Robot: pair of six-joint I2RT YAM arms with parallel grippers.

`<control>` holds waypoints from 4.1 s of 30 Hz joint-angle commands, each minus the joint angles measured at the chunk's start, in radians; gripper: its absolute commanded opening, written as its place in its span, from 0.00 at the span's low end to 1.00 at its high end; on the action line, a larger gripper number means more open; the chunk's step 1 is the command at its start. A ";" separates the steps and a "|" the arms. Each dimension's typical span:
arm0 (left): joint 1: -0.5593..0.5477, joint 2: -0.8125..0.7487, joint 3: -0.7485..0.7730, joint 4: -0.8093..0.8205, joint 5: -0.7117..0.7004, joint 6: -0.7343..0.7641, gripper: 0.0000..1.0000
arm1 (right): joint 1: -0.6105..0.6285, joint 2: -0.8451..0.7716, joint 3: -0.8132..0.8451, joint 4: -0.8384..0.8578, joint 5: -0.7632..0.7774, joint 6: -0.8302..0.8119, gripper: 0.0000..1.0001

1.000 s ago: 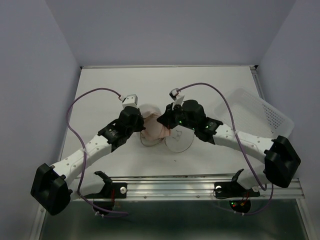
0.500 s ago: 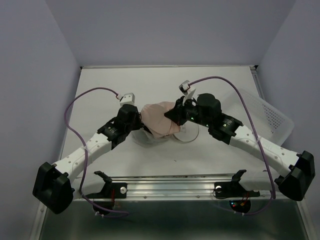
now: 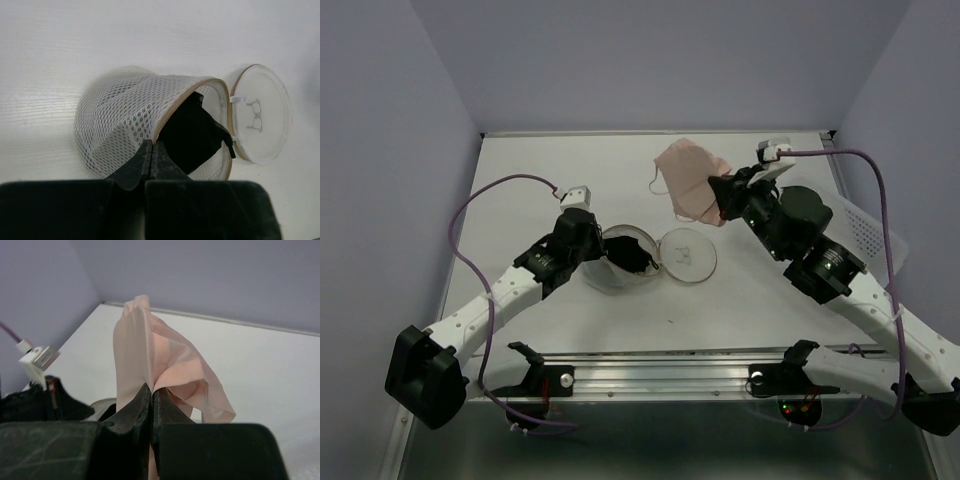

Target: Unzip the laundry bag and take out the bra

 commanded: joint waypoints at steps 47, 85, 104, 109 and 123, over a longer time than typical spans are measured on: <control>0.007 -0.063 -0.033 0.047 0.073 0.047 0.00 | -0.973 -0.003 -0.428 0.174 -0.253 0.485 0.01; 0.007 -0.086 -0.028 0.027 0.105 0.032 0.00 | -0.680 0.002 -0.206 0.113 -0.649 0.390 0.99; 0.007 -0.125 -0.088 0.025 0.116 -0.002 0.00 | -0.037 0.589 -0.259 0.437 -0.506 0.321 0.96; 0.007 -0.129 -0.090 0.017 0.111 -0.001 0.00 | -0.028 0.718 -0.220 0.441 -0.503 0.290 0.96; 0.007 -0.125 -0.111 0.047 0.147 -0.014 0.00 | 0.027 0.740 -0.194 0.552 -0.552 0.278 0.91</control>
